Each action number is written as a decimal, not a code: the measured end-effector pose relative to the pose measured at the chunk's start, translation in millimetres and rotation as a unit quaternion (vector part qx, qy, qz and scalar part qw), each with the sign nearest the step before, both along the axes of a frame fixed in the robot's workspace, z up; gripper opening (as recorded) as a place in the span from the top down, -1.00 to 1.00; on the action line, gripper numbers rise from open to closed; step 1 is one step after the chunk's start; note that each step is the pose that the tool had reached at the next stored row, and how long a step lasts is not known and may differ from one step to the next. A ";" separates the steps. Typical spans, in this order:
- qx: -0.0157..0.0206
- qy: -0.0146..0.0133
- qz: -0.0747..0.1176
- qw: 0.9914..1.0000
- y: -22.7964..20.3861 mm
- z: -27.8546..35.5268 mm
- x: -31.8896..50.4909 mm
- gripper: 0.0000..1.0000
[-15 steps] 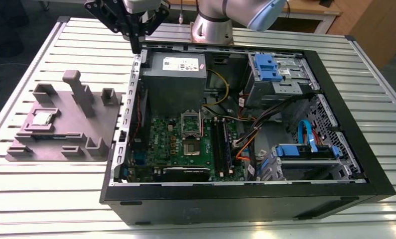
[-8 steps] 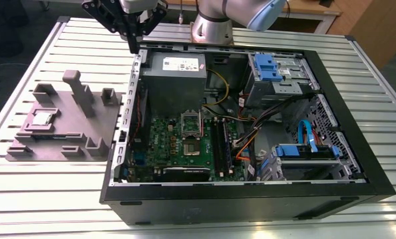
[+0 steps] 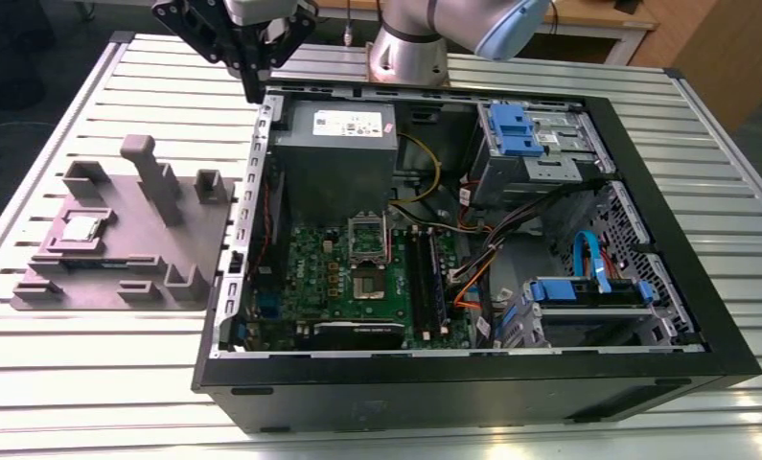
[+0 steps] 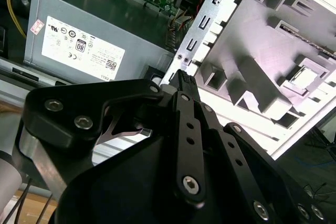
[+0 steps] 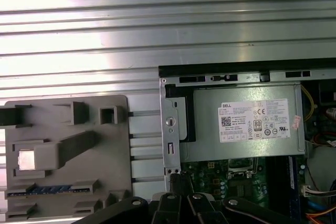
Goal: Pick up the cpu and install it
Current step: 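Reach for the cpu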
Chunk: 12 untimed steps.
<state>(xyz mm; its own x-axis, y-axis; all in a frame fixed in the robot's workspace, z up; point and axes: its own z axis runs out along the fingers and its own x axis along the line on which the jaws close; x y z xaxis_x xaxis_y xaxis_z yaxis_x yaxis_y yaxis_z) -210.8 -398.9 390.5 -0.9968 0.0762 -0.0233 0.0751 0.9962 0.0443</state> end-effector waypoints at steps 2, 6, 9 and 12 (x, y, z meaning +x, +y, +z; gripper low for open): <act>0.000 0.000 0.000 1.000 0.0 0.0 -0.6 0.80; 0.000 0.000 0.000 1.000 0.0 0.0 -1.7 0.80; 0.000 0.000 0.000 1.000 0.0 0.0 -2.4 0.80; 0.000 0.000 0.000 1.000 0.0 0.0 -3.2 0.80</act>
